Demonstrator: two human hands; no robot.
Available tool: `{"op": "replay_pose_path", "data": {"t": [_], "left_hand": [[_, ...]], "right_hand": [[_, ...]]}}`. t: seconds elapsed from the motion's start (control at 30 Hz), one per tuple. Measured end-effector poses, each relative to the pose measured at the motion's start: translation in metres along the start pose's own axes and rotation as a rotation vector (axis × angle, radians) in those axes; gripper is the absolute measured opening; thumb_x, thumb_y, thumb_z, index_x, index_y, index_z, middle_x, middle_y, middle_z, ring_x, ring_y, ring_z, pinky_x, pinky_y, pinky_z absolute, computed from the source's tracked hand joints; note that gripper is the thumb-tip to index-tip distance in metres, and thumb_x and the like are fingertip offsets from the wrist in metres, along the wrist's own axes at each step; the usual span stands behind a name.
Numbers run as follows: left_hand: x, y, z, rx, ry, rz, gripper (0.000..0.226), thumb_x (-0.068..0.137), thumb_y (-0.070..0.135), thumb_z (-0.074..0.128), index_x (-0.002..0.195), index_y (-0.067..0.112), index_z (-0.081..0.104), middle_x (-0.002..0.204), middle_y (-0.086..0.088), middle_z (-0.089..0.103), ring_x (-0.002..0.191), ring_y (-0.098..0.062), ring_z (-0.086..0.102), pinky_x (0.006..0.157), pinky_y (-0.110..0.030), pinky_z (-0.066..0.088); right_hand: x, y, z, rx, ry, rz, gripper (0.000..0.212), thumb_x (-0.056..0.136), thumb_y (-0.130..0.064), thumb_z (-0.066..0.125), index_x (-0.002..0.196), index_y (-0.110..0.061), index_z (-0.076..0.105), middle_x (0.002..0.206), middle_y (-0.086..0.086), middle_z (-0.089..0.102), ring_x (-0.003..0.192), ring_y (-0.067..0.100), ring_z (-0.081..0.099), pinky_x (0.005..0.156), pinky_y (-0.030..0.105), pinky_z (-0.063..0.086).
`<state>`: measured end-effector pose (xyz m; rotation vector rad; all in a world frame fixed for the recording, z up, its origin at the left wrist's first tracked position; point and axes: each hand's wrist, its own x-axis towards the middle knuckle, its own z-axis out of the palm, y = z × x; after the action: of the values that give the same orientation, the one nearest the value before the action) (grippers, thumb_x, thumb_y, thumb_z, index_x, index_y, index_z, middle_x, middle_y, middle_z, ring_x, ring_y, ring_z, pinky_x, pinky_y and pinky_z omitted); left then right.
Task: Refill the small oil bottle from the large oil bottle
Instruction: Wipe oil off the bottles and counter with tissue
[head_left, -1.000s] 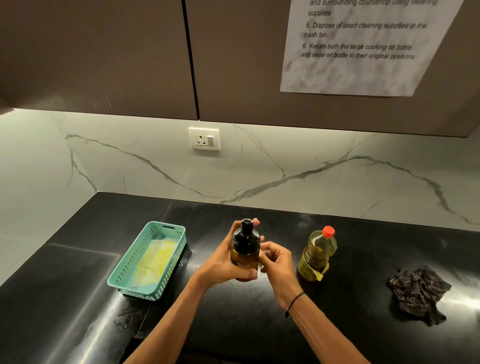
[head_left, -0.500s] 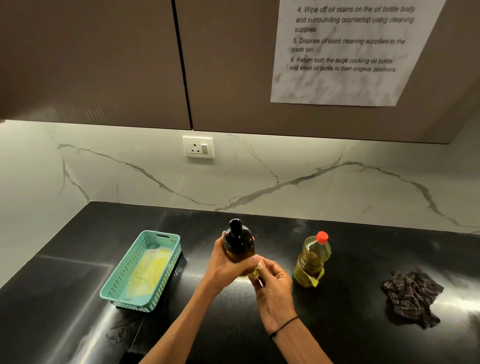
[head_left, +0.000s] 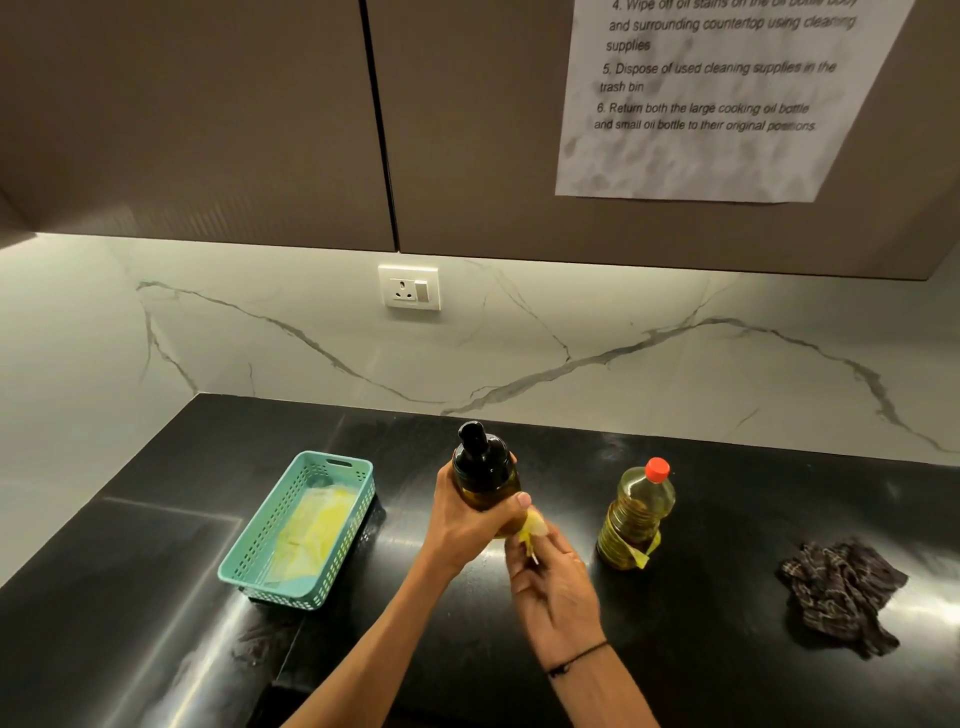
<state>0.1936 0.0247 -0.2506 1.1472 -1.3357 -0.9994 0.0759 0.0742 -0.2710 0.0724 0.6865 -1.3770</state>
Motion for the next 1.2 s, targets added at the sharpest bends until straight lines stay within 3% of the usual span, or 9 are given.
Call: {"op": "replay_pose_path", "data": {"t": [0.1,0.23,0.33,0.4,0.57,0.73,0.83,1.03,1.2], "left_hand": [[-0.003,-0.002,0.005,-0.038,-0.005,-0.034,0.057,0.063,0.037,0.088,0.108,0.007,0.071,0.096,-0.013,0.074,0.090,-0.032,0.073,0.083,-0.051,0.064],[0.001,0.002,0.008,-0.004,0.010,-0.027,0.055,0.060,0.041,0.087,0.106,0.014,0.072,0.093,0.003,0.076,0.086,-0.011,0.073,0.079,-0.031,0.061],[0.006,0.005,0.001,0.024,0.023,-0.019,0.054,0.059,0.045,0.086,0.105,0.022,0.069,0.093,0.014,0.074,0.086,-0.003,0.071,0.077,-0.021,0.060],[0.007,0.004,-0.002,0.012,0.035,-0.019,0.055,0.060,0.045,0.087,0.105,0.019,0.070,0.092,0.009,0.074,0.086,-0.007,0.071,0.079,-0.029,0.062],[0.004,-0.004,0.003,-0.037,0.039,-0.017,0.062,0.063,0.041,0.088,0.111,0.005,0.071,0.099,-0.017,0.073,0.091,-0.032,0.073,0.085,-0.054,0.064],[0.009,-0.003,0.005,-0.011,0.047,-0.009,0.066,0.059,0.047,0.087,0.111,0.010,0.069,0.097,-0.002,0.074,0.090,-0.014,0.073,0.082,-0.033,0.064],[0.011,-0.003,0.001,-0.038,0.044,-0.010,0.059,0.061,0.047,0.086,0.108,0.016,0.070,0.092,0.005,0.074,0.086,-0.008,0.072,0.079,-0.026,0.062],[0.006,-0.007,0.007,-0.071,0.032,-0.008,0.049,0.064,0.047,0.088,0.103,0.023,0.070,0.085,0.002,0.073,0.082,-0.016,0.074,0.074,-0.029,0.063],[0.000,-0.007,0.013,-0.222,-0.007,-0.058,0.050,0.069,0.047,0.093,0.113,0.036,0.073,0.108,0.000,0.078,0.107,-0.028,0.076,0.086,-0.033,0.064]], "right_hand": [[0.008,-0.002,0.012,-0.002,0.023,-0.044,0.021,0.098,-0.003,0.054,0.108,0.000,0.073,0.109,0.022,0.075,0.095,0.028,0.075,0.082,0.035,0.064],[0.009,0.011,0.024,-0.082,-0.018,0.031,0.023,0.095,-0.005,0.057,0.112,0.000,0.072,0.110,0.021,0.074,0.096,0.026,0.074,0.083,0.034,0.063],[0.005,0.012,0.014,-0.095,-0.033,0.104,0.025,0.103,-0.001,0.048,0.114,0.003,0.070,0.108,0.024,0.073,0.081,0.024,0.075,0.061,0.028,0.063],[0.003,0.005,0.007,-0.075,-0.017,0.097,0.023,0.101,-0.001,0.050,0.114,0.005,0.069,0.105,0.026,0.070,0.074,0.023,0.072,0.055,0.025,0.060],[0.010,-0.001,0.016,-0.048,0.037,-0.020,0.028,0.100,-0.003,0.053,0.093,-0.003,0.080,0.097,0.018,0.077,0.083,0.023,0.077,0.071,0.031,0.065],[0.004,0.009,0.021,-0.206,0.003,0.045,0.024,0.104,-0.007,0.051,0.102,-0.001,0.074,0.097,0.019,0.076,0.086,0.025,0.072,0.074,0.032,0.064],[-0.007,0.002,0.013,-0.189,-0.002,0.036,0.016,0.093,-0.007,0.064,0.101,0.001,0.074,0.095,0.022,0.073,0.075,0.024,0.070,0.056,0.026,0.061],[-0.001,-0.004,0.012,-0.519,0.084,-0.574,0.016,0.089,-0.006,0.073,0.103,-0.011,0.078,0.098,0.004,0.079,0.098,0.021,0.075,0.085,0.034,0.063],[0.006,-0.006,0.014,-0.926,-0.133,-1.044,0.020,0.092,-0.018,0.070,0.110,-0.014,0.076,0.107,-0.008,0.076,0.106,0.017,0.071,0.090,0.029,0.059]]}}
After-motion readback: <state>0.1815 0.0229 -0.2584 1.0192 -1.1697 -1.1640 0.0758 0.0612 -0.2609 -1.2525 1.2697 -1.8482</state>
